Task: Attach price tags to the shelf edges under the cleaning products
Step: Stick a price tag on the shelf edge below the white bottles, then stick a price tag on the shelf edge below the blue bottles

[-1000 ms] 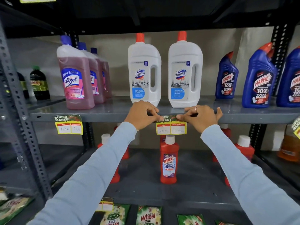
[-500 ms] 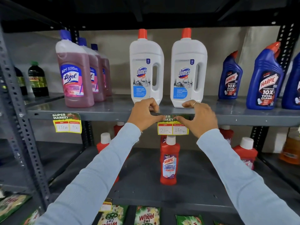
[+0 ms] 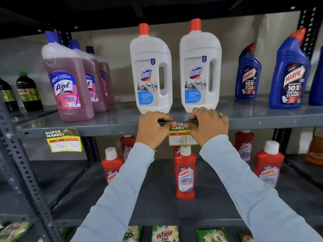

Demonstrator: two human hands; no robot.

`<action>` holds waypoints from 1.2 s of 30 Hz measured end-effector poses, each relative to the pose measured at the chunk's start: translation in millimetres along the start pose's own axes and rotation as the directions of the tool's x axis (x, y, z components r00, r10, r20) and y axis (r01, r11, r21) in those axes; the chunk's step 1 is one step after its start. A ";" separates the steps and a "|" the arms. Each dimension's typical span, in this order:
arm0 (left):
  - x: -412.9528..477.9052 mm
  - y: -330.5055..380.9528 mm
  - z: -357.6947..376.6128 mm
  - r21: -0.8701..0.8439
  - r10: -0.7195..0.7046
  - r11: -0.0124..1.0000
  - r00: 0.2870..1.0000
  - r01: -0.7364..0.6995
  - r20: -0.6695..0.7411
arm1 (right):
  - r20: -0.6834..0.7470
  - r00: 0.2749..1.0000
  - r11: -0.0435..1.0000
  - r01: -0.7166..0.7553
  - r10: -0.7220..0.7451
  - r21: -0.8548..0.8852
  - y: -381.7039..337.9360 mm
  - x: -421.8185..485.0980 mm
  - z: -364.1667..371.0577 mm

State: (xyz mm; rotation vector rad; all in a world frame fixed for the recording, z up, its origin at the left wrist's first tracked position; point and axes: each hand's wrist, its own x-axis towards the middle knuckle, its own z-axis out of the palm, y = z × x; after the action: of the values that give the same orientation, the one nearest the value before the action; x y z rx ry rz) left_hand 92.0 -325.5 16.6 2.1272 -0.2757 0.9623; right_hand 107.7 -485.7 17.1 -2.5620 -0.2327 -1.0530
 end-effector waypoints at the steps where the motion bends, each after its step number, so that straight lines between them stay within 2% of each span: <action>1: -0.4 -0.6 0.2 0.006 0.012 1.000 1.000 -0.012 -0.009 | -0.001 1.000 1.000 0.008 -0.008 -0.003 0.9 0.8 0.7; 7: -14.7 7.2 4.8 0.118 0.024 0.993 0.999 -0.021 -0.024 | -0.026 0.994 0.992 0.107 -0.105 0.074 12.5 -6.1 -4.0; 9: -24.1 13.5 7.0 0.194 0.054 0.980 0.998 -0.048 -0.023 | 0.032 0.987 0.956 0.144 -0.157 0.257 27.2 -7.2 -12.6; 11: -35.2 19.2 11.5 0.309 0.086 0.948 0.996 -0.072 -0.031 | 0.123 0.973 0.871 0.113 -0.194 0.478 47.9 -8.0 -24.0; 12: -41.8 23.8 16.9 0.352 0.091 0.933 0.995 -0.070 -0.043 | 0.128 0.968 0.841 0.117 -0.214 0.528 62.9 -9.9 -30.6; 14: -58.0 39.2 32.9 0.378 0.092 0.924 0.993 -0.059 -0.071 | 0.031 0.970 0.817 0.184 -0.239 0.547 99.0 -18.6 -44.6; 16: -73.1 63.0 58.8 0.379 0.146 0.920 0.985 -0.100 -0.095 | -0.077 0.972 0.806 0.226 -0.220 0.547 140.6 -26.8 -62.4; 18: -83.8 93.5 99.8 0.349 0.226 0.920 0.968 -0.177 -0.106 | -0.124 0.980 0.843 0.199 -0.158 0.499 191.5 -30.9 -84.4; 21: -87.4 144.7 167.7 0.263 0.263 0.933 0.964 -0.246 -0.032 | -0.184 0.983 0.938 0.061 0.002 0.340 270.4 -31.6 -114.0; 24: -81.1 188.3 226.9 0.245 0.283 0.924 0.956 -0.294 0.080 | -0.181 0.974 0.970 -0.094 0.136 0.223 344.8 -26.4 -140.6; 27: -75.6 213.6 269.1 0.230 0.271 0.930 0.958 -0.286 0.096 | -0.034 0.998 0.998 -0.047 0.046 -0.032 392.9 -6.7 -157.9; 28: -74.2 219.1 280.8 0.233 0.266 0.932 0.960 -0.280 0.090 | 0.027 1.000 1.000 -0.004 0.004 -0.023 401.4 0.8 -162.0; 31: -67.4 230.3 305.4 0.254 0.231 0.938 0.971 -0.237 0.055 | 0.174 0.979 0.958 0.056 -0.108 0.282 403.7 17.9 -174.5; 32: -64.3 233.2 311.6 0.261 0.215 0.940 0.976 -0.218 0.042 | 0.203 0.969 0.942 0.072 -0.145 0.328 402.0 21.7 -177.0; 36: -54.7 239.8 329.2 0.268 0.158 0.951 0.987 -0.152 -0.001 | 0.272 0.949 0.979 0.119 -0.162 0.168 393.6 36.2 -180.8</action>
State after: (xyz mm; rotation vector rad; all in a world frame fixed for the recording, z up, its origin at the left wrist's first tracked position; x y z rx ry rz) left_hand 121.4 -733.3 -25.5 2.3654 -0.3210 1.1691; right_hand 128.1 -918.0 57.3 -2.5810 -0.5555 -0.6778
